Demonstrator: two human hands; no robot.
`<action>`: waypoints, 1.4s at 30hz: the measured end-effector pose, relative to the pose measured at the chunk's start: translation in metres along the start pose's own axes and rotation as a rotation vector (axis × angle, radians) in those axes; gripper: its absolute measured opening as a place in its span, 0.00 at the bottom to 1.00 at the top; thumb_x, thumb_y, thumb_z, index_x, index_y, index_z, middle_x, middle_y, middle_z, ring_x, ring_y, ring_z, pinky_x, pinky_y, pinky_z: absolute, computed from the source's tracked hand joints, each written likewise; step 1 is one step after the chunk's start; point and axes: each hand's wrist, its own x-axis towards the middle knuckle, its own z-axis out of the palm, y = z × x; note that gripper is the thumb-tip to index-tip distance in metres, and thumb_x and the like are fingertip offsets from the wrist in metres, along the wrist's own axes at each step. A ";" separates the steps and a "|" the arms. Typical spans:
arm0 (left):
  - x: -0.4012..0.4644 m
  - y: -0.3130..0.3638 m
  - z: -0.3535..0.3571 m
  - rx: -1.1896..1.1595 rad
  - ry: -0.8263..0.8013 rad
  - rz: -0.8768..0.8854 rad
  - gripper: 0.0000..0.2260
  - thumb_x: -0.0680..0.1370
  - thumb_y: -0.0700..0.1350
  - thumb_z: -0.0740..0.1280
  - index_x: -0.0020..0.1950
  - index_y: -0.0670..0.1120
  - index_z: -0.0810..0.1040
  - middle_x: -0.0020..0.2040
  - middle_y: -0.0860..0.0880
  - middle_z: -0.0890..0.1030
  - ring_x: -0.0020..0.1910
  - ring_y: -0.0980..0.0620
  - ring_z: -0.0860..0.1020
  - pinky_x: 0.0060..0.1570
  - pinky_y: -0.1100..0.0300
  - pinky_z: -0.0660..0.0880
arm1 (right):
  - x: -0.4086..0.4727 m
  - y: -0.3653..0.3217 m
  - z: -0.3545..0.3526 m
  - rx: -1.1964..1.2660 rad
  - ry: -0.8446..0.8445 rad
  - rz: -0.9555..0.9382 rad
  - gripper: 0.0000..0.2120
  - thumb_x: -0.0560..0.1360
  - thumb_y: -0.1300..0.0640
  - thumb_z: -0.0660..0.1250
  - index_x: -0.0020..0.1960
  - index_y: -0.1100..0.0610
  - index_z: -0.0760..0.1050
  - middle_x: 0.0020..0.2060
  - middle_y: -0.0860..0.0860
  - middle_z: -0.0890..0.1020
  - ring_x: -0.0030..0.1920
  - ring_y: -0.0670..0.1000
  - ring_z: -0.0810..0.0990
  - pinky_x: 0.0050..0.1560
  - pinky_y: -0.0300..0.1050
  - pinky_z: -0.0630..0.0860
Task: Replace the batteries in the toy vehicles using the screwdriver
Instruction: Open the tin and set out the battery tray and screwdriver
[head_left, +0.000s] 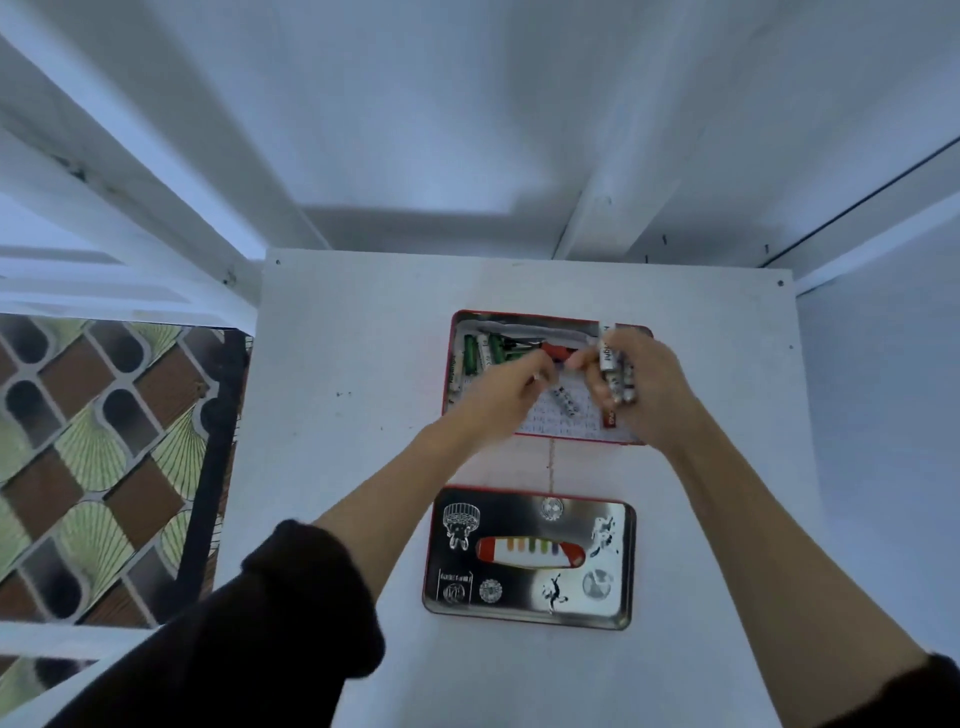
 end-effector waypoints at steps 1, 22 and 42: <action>0.008 -0.001 0.006 0.188 -0.041 0.058 0.08 0.83 0.41 0.56 0.58 0.44 0.72 0.45 0.47 0.78 0.35 0.53 0.73 0.33 0.61 0.64 | -0.002 -0.003 -0.007 0.049 -0.017 -0.011 0.16 0.77 0.64 0.53 0.35 0.62 0.74 0.31 0.59 0.76 0.20 0.48 0.66 0.19 0.36 0.63; 0.017 0.000 -0.005 -0.141 0.075 -0.138 0.06 0.82 0.46 0.58 0.50 0.45 0.71 0.36 0.50 0.73 0.29 0.56 0.66 0.26 0.67 0.64 | -0.012 0.007 -0.024 0.286 0.059 0.086 0.07 0.76 0.64 0.61 0.49 0.64 0.77 0.29 0.53 0.77 0.27 0.47 0.76 0.26 0.36 0.75; -0.024 -0.010 -0.037 -0.878 0.242 -0.256 0.09 0.80 0.45 0.63 0.42 0.42 0.72 0.29 0.51 0.71 0.23 0.55 0.66 0.22 0.64 0.64 | 0.021 0.034 0.015 -0.729 0.024 -0.073 0.04 0.75 0.60 0.65 0.41 0.58 0.73 0.32 0.51 0.76 0.25 0.44 0.71 0.23 0.34 0.70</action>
